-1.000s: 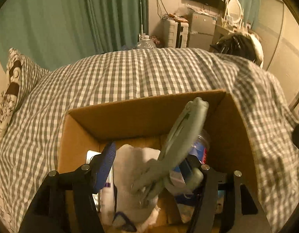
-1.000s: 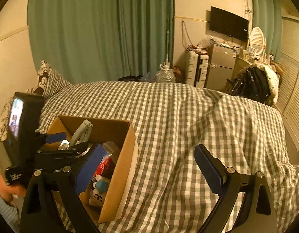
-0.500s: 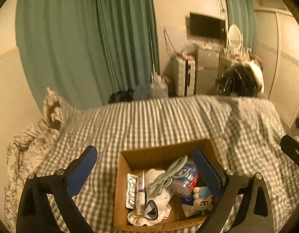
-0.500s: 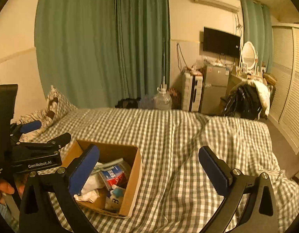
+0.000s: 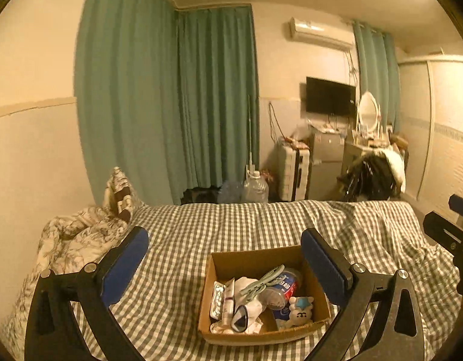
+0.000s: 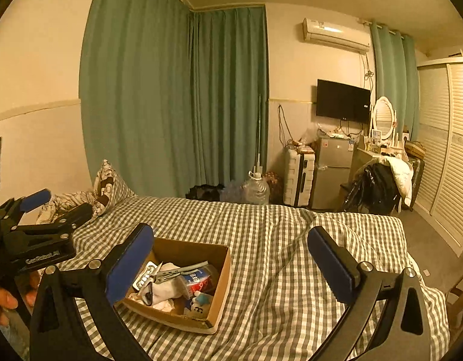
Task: Organize objects
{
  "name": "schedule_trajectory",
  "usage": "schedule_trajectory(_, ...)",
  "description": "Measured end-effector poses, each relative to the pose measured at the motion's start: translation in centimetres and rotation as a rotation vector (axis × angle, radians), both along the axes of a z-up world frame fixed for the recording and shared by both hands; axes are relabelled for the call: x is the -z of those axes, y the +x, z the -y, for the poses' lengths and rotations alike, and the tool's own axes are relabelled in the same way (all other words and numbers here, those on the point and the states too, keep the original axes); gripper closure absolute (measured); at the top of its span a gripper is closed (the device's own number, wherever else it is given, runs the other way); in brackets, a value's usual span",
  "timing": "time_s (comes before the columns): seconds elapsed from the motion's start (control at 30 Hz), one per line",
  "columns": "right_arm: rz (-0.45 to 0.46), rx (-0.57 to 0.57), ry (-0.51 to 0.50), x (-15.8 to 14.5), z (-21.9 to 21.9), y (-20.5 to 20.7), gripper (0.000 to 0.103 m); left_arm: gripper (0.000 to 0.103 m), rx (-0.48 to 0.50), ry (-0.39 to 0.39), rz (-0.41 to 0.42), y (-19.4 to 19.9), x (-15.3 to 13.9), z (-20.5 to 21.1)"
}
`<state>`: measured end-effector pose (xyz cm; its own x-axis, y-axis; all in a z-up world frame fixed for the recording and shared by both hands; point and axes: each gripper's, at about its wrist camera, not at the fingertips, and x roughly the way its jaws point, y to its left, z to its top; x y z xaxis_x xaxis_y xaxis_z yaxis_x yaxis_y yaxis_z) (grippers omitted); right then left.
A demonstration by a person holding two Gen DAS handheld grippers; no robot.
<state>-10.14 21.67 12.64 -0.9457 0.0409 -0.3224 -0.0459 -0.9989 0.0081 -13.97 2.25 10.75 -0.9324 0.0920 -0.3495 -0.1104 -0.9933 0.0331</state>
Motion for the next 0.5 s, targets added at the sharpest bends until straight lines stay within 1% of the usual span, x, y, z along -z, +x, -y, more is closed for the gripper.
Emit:
schedule_trajectory(0.07,-0.026,0.005,-0.003,0.6,0.4,1.0,0.000,0.000,-0.021,0.021,0.016,1.2,0.6,0.8)
schedule_trajectory(0.1,-0.042,0.007,-0.006,1.0,0.5,1.5,0.000,0.000,-0.054,0.033,0.014,1.9,1.0,1.3)
schedule_trajectory(0.17,-0.071,0.006,-0.025,2.2,0.6,2.3,0.000,0.000,-0.086,0.071,-0.011,3.0,1.7,1.9)
schedule_trajectory(0.23,-0.068,0.000,-0.056,3.6,0.6,2.2,0.000,0.000,-0.108,0.124,-0.014,4.0,3.0,2.4)
schedule_trajectory(0.27,-0.054,-0.006,-0.062,4.2,0.5,1.9,0.000,0.000,-0.110,0.133,-0.015,4.3,3.5,2.6)
schedule_trajectory(0.3,-0.031,-0.009,-0.056,4.9,0.6,1.5,0.000,0.000,-0.116,0.135,-0.021,4.4,4.0,2.7)
schedule_trajectory(0.4,-0.016,0.015,-0.018,6.1,1.0,1.2,0.000,0.000,-0.127,0.076,-0.038,4.8,5.3,2.3)
schedule_trajectory(0.5,0.000,0.021,-0.006,6.9,1.1,0.9,0.000,0.000,-0.123,0.063,-0.016,4.5,6.2,2.2)
